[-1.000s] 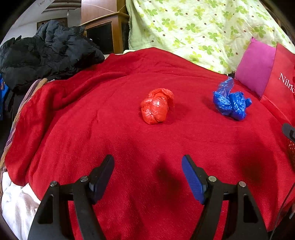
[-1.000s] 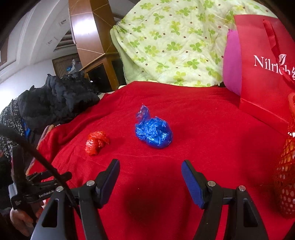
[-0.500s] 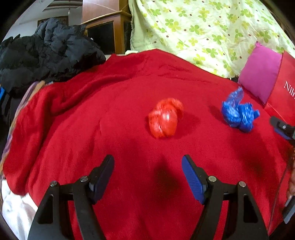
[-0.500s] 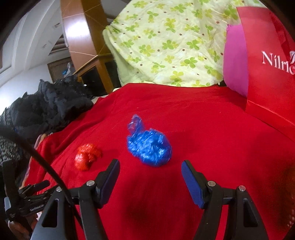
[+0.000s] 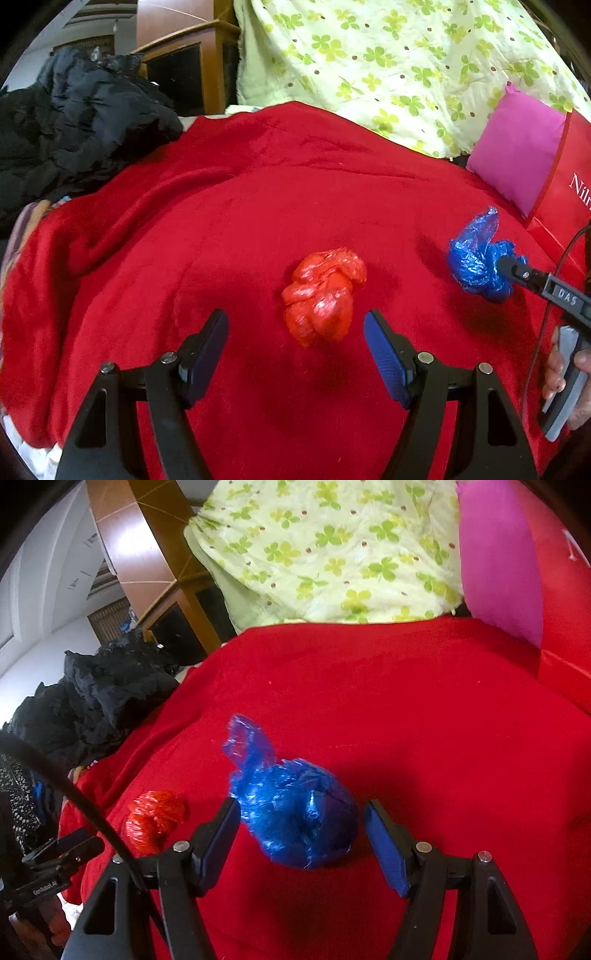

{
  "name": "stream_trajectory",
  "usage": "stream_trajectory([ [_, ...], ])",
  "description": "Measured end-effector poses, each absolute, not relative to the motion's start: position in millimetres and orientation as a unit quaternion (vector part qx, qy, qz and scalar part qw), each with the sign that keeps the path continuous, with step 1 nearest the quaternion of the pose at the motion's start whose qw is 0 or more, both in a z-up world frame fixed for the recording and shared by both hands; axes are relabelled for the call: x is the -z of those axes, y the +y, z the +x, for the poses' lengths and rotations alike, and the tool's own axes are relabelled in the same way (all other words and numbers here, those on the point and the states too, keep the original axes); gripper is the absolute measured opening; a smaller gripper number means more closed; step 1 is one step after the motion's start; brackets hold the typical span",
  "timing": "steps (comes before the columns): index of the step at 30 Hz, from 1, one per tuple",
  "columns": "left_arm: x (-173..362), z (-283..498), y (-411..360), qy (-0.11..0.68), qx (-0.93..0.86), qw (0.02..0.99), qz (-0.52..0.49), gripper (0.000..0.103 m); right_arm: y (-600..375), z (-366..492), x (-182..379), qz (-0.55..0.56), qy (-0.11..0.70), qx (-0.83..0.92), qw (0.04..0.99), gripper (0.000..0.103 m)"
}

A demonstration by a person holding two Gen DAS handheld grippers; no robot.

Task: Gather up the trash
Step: 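Grasp the blue plastic bundle with the right tool while the left grasps the red plastic bundle, then lift and carry both bundles toward the red mesh basket with both tools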

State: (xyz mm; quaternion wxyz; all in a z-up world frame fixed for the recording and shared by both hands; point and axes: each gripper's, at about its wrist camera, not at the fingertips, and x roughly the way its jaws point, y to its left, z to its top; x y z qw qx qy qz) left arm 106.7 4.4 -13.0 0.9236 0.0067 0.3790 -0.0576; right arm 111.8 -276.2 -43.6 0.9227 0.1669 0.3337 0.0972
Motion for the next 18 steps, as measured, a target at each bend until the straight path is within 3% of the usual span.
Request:
stream_trajectory([
  [10, 42, 142, -11, 0.420, 0.072, 0.905, -0.010, 0.076, -260, 132, 55, 0.141, 0.357, -0.105, 0.917, 0.071],
  [12, 46, 144, -12, 0.426, 0.074, 0.902, -0.012, 0.069, -259, 133, 56, 0.135, 0.360, -0.102, 0.918, 0.064],
  [14, 50, 145, -14, 0.434, 0.080, 0.897, -0.014, 0.050, -259, 132, 57, 0.133, 0.359, -0.103, 0.918, 0.060],
  [18, 49, 141, -16, 0.430, 0.082, 0.899, -0.015, 0.048, -256, 127, 54, 0.117, 0.354, -0.099, 0.923, 0.057],
])
